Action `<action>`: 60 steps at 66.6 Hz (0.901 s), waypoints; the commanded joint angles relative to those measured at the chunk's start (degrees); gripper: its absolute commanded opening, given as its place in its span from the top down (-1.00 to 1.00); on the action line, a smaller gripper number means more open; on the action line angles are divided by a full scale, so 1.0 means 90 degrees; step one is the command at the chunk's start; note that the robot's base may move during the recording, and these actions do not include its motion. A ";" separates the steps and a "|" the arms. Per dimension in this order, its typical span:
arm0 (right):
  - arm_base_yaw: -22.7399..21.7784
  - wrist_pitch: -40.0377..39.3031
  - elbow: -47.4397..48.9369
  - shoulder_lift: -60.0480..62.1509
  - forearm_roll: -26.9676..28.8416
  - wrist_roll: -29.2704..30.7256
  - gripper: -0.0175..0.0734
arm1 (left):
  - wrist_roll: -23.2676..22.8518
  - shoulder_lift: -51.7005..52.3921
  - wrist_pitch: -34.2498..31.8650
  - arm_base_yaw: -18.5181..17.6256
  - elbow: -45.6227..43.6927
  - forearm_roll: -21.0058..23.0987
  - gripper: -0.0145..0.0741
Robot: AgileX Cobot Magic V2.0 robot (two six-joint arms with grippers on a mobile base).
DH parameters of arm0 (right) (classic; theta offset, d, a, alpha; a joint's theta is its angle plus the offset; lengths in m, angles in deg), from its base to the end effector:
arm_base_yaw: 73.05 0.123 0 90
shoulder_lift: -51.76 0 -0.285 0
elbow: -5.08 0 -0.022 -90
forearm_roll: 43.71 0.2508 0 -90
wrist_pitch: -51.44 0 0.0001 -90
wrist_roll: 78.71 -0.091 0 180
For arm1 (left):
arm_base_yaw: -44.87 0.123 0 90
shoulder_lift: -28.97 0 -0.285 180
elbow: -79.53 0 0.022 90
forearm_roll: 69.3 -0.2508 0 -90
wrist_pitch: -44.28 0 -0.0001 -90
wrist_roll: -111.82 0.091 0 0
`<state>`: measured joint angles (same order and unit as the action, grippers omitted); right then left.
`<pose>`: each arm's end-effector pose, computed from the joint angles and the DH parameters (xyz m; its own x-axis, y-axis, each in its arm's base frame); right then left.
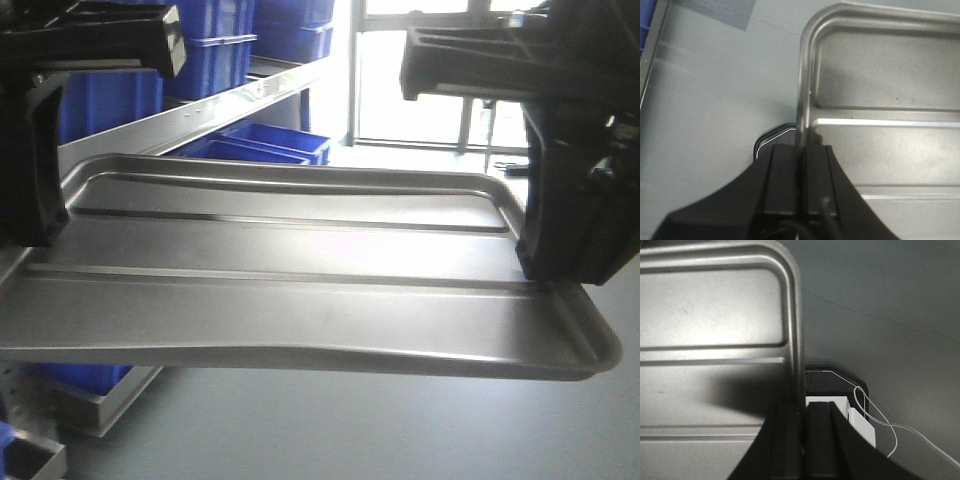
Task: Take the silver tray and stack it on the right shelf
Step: 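Hold the tray in both grippers while the base turns and drives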
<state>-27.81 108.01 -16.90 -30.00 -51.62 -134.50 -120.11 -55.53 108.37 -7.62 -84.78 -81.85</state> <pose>0.1755 0.1622 0.2818 -0.9426 0.1522 -0.2971 0.0947 0.9754 0.1993 0.1653 -0.1861 0.2983 -0.9423 0.0617 -0.3291 0.0906 0.9932 -0.0733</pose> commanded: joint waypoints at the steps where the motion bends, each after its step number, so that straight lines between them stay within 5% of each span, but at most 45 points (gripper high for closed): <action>1: 0.0015 -0.0353 0.0191 0.0189 -0.0004 -0.0042 0.51 | 0.0025 0.0205 -0.0306 -0.0052 -0.0174 0.0036 0.90; 60: 0.0015 -0.0353 0.0191 0.0189 -0.0004 -0.0042 0.51 | 0.0025 0.0205 -0.0294 -0.0052 -0.0174 0.0036 0.90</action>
<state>-27.81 108.19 -16.90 -30.00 -51.62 -134.50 -120.00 -55.53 108.27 -7.62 -84.78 -81.85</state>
